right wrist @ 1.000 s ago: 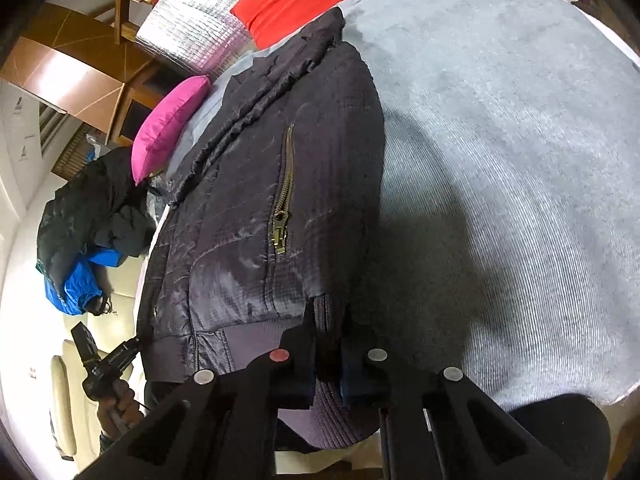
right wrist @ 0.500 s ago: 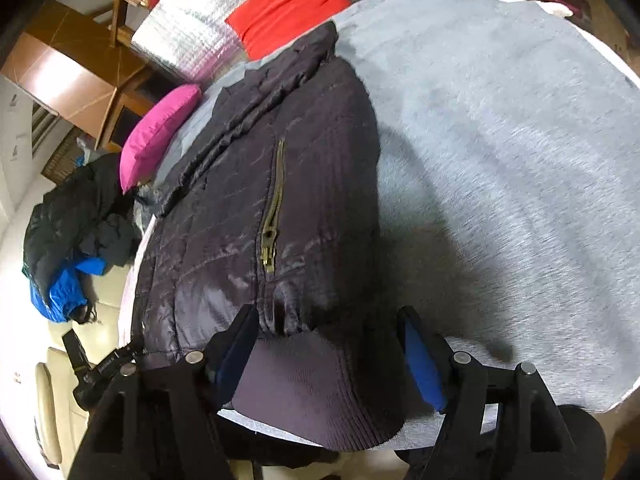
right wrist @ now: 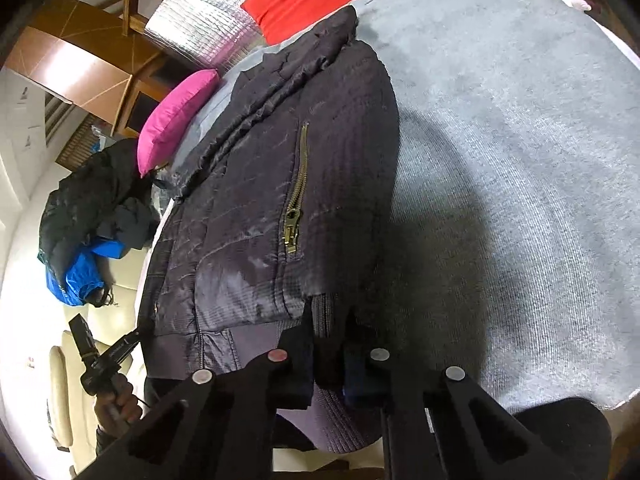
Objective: Fold large clothes
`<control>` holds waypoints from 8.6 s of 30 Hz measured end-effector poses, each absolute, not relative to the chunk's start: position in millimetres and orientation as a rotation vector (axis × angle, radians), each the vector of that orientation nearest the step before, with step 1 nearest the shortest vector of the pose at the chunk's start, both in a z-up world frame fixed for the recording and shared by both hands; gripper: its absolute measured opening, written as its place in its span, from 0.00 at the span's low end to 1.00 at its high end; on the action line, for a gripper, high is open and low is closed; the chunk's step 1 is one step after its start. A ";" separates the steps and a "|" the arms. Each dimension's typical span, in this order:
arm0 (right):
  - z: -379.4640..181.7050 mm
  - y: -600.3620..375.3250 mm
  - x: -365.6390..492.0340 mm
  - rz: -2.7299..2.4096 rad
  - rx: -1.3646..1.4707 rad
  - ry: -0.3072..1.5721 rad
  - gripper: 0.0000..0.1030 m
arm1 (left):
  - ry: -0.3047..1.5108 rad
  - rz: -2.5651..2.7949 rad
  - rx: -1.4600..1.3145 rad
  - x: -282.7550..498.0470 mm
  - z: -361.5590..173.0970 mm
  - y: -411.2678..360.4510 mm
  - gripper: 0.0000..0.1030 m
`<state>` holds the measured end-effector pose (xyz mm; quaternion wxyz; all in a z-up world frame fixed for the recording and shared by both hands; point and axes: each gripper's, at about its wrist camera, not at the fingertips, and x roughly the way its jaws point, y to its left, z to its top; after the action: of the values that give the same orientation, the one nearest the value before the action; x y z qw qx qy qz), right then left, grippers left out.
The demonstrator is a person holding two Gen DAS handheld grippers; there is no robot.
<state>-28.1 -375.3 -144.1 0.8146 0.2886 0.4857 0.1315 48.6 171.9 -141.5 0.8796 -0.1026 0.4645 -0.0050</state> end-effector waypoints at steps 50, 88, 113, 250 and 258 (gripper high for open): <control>-137.7 -390.3 -21.3 0.379 0.628 1.058 0.15 | 0.980 -0.030 -0.213 47.4 -128.4 173.7 0.15; -138.6 -391.4 -19.2 0.394 0.652 1.064 0.15 | 0.980 -0.001 -0.197 45.8 -130.1 169.6 0.15; -139.6 -391.3 -18.1 0.403 0.640 1.070 0.15 | 0.980 0.000 -0.193 44.2 -128.5 166.2 0.15; 4.2 -408.9 144.5 0.589 0.823 0.689 0.13 | 0.663 -0.014 -0.326 199.5 16.1 176.2 0.14; 10.8 -399.9 161.0 0.516 0.806 0.696 0.13 | 0.672 0.016 -0.319 202.4 17.9 174.7 0.14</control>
<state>161.0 -399.9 10.8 0.8301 0.3797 0.3281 0.2433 202.4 174.7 17.9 0.9316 -0.1558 0.3283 0.0076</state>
